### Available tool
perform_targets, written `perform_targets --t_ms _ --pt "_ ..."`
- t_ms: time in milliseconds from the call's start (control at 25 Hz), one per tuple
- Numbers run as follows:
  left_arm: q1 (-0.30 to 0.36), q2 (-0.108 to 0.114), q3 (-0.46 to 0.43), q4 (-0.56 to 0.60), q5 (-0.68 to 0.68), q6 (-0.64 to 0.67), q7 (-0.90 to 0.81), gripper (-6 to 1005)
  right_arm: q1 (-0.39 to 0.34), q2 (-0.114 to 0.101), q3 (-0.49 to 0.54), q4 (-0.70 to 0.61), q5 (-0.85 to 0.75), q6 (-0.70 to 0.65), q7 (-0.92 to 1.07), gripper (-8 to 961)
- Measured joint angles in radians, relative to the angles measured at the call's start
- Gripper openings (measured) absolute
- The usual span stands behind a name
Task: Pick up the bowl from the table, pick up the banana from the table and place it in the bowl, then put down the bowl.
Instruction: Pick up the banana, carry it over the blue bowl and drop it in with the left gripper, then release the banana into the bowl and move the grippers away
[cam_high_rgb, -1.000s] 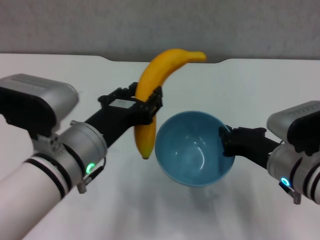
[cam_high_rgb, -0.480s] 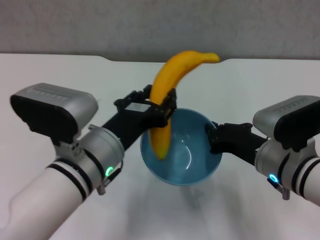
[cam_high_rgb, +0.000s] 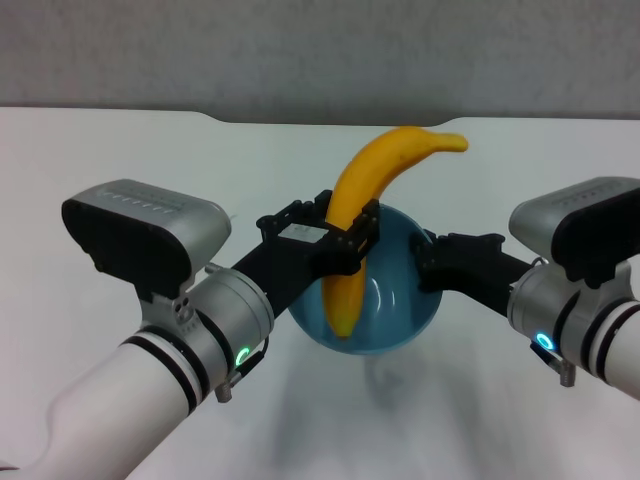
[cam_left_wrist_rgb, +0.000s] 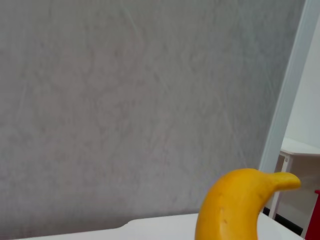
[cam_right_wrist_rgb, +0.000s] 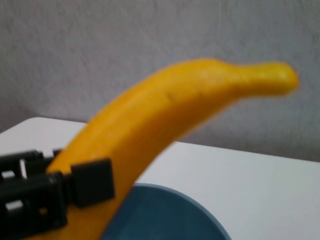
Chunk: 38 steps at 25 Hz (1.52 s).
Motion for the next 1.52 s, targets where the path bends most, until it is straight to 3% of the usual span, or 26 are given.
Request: perform_targets --t_ms 1160,1360,1520 --pt "0.003 0.003 -0.015 0.024 0.002 0.020 0.002 688 0.000 0.000 -0.015 0.010 0.000 -0.001 -0.005 37" --pt "0.050 0.007 -0.090 -0.028 0.007 -0.035 0.019 902 -0.001 -0.001 0.004 -0.003 0.000 0.010 -0.002 36" --pt "0.103 0.008 -0.188 -0.027 0.009 -0.066 0.076 908 0.036 -0.001 0.059 -0.031 0.003 0.094 0.002 36"
